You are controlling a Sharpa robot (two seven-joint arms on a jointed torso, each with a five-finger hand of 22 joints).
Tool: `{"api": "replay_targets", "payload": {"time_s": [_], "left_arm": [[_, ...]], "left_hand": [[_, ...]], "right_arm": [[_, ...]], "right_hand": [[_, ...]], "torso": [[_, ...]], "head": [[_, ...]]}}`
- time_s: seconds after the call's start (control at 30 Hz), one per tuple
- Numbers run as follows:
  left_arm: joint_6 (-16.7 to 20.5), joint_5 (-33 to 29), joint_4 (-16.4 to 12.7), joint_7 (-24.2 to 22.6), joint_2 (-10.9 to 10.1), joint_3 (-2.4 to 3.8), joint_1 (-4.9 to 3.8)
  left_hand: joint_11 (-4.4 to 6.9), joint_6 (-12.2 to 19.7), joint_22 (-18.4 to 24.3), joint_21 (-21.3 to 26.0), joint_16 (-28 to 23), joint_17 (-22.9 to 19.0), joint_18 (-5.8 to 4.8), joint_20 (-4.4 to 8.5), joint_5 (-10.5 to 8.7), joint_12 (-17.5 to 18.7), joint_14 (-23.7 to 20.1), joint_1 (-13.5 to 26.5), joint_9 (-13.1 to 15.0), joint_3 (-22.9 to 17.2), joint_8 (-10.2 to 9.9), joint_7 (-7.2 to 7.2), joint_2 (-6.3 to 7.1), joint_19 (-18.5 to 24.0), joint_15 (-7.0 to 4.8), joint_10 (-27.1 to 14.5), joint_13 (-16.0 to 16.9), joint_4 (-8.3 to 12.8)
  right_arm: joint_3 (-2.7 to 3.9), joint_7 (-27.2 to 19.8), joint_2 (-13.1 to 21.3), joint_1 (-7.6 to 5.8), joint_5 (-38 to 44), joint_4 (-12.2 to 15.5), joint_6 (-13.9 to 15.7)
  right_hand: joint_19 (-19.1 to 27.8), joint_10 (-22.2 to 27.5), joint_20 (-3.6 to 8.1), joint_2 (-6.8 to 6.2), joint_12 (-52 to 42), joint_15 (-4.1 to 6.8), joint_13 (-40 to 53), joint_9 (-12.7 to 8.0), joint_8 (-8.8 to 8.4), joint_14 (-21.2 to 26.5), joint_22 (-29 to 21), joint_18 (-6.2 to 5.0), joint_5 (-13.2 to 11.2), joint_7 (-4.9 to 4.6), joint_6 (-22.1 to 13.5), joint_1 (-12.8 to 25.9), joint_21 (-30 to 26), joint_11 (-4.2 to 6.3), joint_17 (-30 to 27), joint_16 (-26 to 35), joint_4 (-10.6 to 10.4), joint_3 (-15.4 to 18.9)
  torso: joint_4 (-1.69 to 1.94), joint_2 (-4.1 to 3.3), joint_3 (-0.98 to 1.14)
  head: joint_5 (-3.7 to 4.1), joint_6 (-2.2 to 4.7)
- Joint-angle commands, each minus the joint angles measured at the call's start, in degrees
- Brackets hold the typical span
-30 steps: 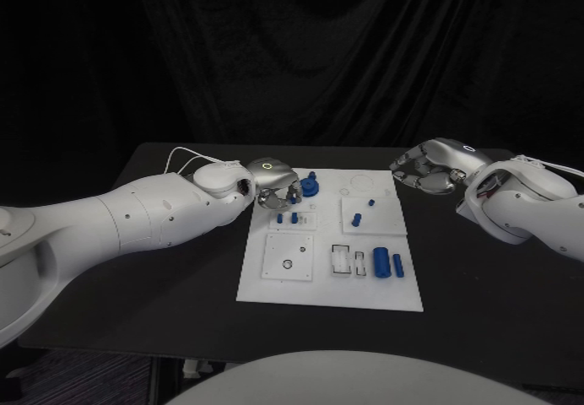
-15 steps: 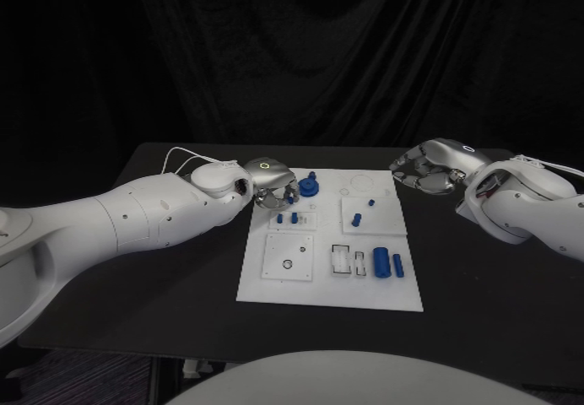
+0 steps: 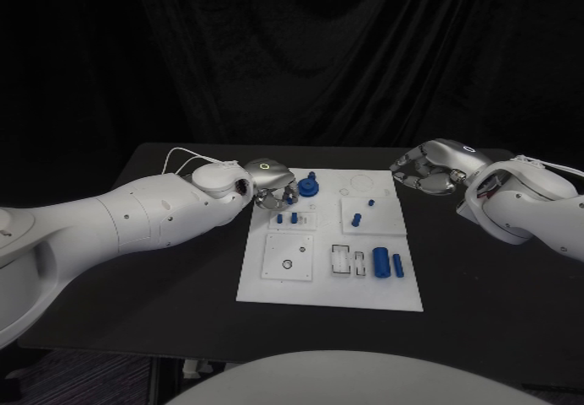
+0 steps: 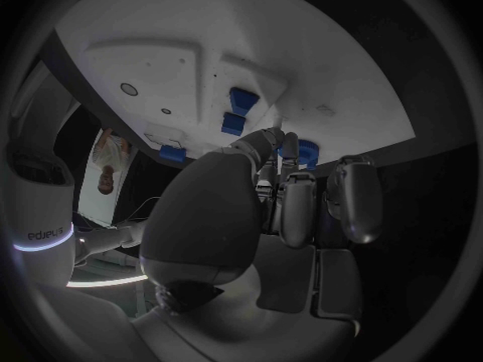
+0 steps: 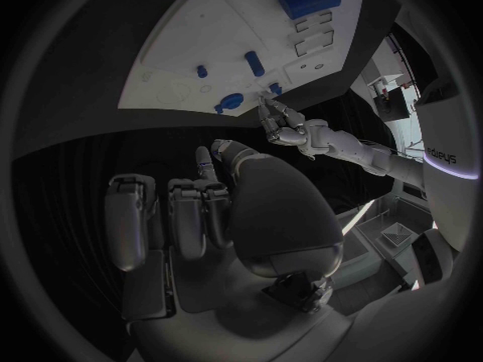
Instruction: Assemble the parts on the task board
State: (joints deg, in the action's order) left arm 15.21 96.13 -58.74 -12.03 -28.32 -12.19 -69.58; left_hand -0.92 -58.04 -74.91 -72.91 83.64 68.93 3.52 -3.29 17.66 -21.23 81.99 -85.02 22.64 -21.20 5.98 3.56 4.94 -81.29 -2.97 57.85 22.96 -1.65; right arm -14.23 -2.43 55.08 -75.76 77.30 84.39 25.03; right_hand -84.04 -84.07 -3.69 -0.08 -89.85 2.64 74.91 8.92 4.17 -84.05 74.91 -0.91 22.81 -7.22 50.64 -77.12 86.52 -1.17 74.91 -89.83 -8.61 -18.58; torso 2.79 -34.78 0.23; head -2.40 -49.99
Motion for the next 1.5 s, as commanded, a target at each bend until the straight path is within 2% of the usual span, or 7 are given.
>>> {"api": "replay_targets", "payload": {"time_s": [0.03, 0.73, 1.0, 1.23, 1.33, 1.4, 1.5], "left_arm": [[-0.83, 0.07, 0.19, 0.06, 0.29, 0.05, 0.21], [-0.86, 0.07, 1.09, 0.78, 1.15, 0.05, 0.87], [-0.76, 0.07, 1.51, 0.96, 1.41, 0.05, 1.09], [-1.72, 0.07, 1.69, 0.71, 1.47, 0.05, 1.21], [-2.02, 0.07, 1.64, 0.71, 1.37, 0.05, 1.29], [-2.09, 0.07, 1.64, 0.72, 1.31, 0.05, 1.33], [-2.12, 0.07, 1.65, 0.68, 1.20, 0.05, 1.38]], "left_hand": [[0.02, 0.07, -9.89, 0.32, -0.34, -0.12, 0.35, 0.03, -0.25, 0.30, -0.43, -0.10, 0.04, -0.04, -0.04, 0.23, -0.15, 0.53, -0.09, 0.52, -0.04, 0.32], [0.00, 0.34, -9.89, 0.36, -0.44, -0.35, 0.36, -0.01, -0.27, 0.44, -0.55, -0.17, -0.03, -0.11, -0.26, 0.16, -0.37, 0.57, -0.08, 0.62, -0.04, 0.35], [-0.03, 0.40, -9.86, 0.48, -0.49, -0.51, 0.39, -0.02, -0.20, 0.51, -0.62, -0.23, -0.06, -0.17, -0.34, 0.17, -0.55, 0.63, -0.07, 0.65, -0.03, 0.36], [-0.41, 2.84, -9.57, 1.68, -1.19, -2.34, 0.60, -0.25, -0.51, 2.02, -1.53, -0.26, -0.78, -0.19, -2.03, -0.34, -0.13, 1.32, 0.23, -0.38, -0.36, 0.72], [-0.91, 6.17, -9.49, 2.13, -1.39, -2.88, 0.64, -0.54, -2.43, 3.87, -1.81, 0.08, -1.76, -0.41, -2.53, -1.66, 0.38, 1.52, 0.59, -1.24, -1.19, 0.62], [-1.15, 8.49, -9.48, 2.26, -1.41, -3.04, 0.65, -0.73, -3.05, 4.68, -1.88, 0.19, -2.55, -0.58, -2.52, -2.53, 0.73, 1.54, 0.78, -1.44, -1.58, 0.55], [-1.27, 9.29, -9.44, 2.44, -1.44, -3.22, 0.68, -0.83, -3.41, 4.98, -1.97, 0.37, -2.90, -0.56, -2.49, -2.76, 0.96, 1.60, 0.87, -1.35, -1.71, 0.44]], "right_arm": [[0.04, 1.12, 0.01, 0.13, 0.10, 0.05, -0.45], [0.04, 1.26, -0.18, 0.14, 0.10, -0.06, -0.83], [0.04, 1.38, -0.16, 0.14, 0.10, -0.03, -1.00], [0.04, 1.49, -0.15, 0.14, 0.10, -0.02, -1.09], [0.04, 1.53, -0.15, 0.14, 0.10, -0.03, -1.16], [0.04, 1.54, -0.14, 0.14, 0.10, -0.03, -1.20], [0.04, 1.58, -0.14, 0.14, 0.10, -0.03, -1.26]], "right_hand": [[-3.87, -5.93, -0.40, 0.11, -0.15, -0.44, 15.09, -0.05, -0.19, -5.95, 13.74, -0.11, 0.34, 0.01, 0.17, 0.50, -0.14, -0.37, 15.09, -0.17, 0.11, -0.38], [-3.84, -5.93, -0.40, 0.20, -0.15, -0.45, 15.09, 0.00, -0.04, -5.95, 13.72, -0.13, 0.33, 0.02, 0.48, 0.55, -0.19, -0.38, 15.09, -0.17, 0.14, -0.46], [-3.84, -5.93, -0.40, 0.20, -0.15, -0.45, 15.09, 0.00, -0.04, -5.95, 13.72, -0.13, 0.33, 0.02, 0.48, 0.55, -0.19, -0.38, 15.09, -0.17, 0.14, -0.46], [-3.76, -5.93, -0.41, 0.22, -0.15, -0.45, 15.09, 0.01, 0.01, -5.95, 13.66, -0.17, 0.32, 0.02, 0.59, 0.56, -0.34, -0.39, 15.09, -0.17, 0.18, -0.49], [-3.76, -5.93, -0.41, 0.22, -0.15, -0.45, 15.09, 0.01, 0.01, -5.95, 13.66, -0.17, 0.32, 0.02, 0.59, 0.56, -0.34, -0.39, 15.09, -0.17, 0.18, -0.49], [-3.69, -5.93, -0.41, 0.22, -0.15, -0.46, 15.09, 0.01, 0.02, -5.95, 13.62, -0.20, 0.32, 0.02, 0.63, 0.57, -0.46, -0.40, 15.09, -0.17, 0.20, -0.50], [-3.69, -5.93, -0.41, 0.22, -0.15, -0.46, 15.09, 0.01, 0.02, -5.95, 13.62, -0.20, 0.32, 0.02, 0.63, 0.57, -0.46, -0.40, 15.09, -0.17, 0.20, -0.50]], "torso": [[-0.06, 0.01, 0.01], [0.04, -0.01, 0.01], [-0.03, -0.05, 0.03], [-0.02, 0.00, 0.02], [-0.02, -0.02, 0.05], [-0.01, -0.02, 0.02], [0.01, -0.02, 0.02]], "head": [[0.00, -0.01], [0.10, -0.01], [0.07, -0.01], [0.05, -0.01], [0.00, -0.01], [0.00, -0.01], [-0.03, -0.01]]}}
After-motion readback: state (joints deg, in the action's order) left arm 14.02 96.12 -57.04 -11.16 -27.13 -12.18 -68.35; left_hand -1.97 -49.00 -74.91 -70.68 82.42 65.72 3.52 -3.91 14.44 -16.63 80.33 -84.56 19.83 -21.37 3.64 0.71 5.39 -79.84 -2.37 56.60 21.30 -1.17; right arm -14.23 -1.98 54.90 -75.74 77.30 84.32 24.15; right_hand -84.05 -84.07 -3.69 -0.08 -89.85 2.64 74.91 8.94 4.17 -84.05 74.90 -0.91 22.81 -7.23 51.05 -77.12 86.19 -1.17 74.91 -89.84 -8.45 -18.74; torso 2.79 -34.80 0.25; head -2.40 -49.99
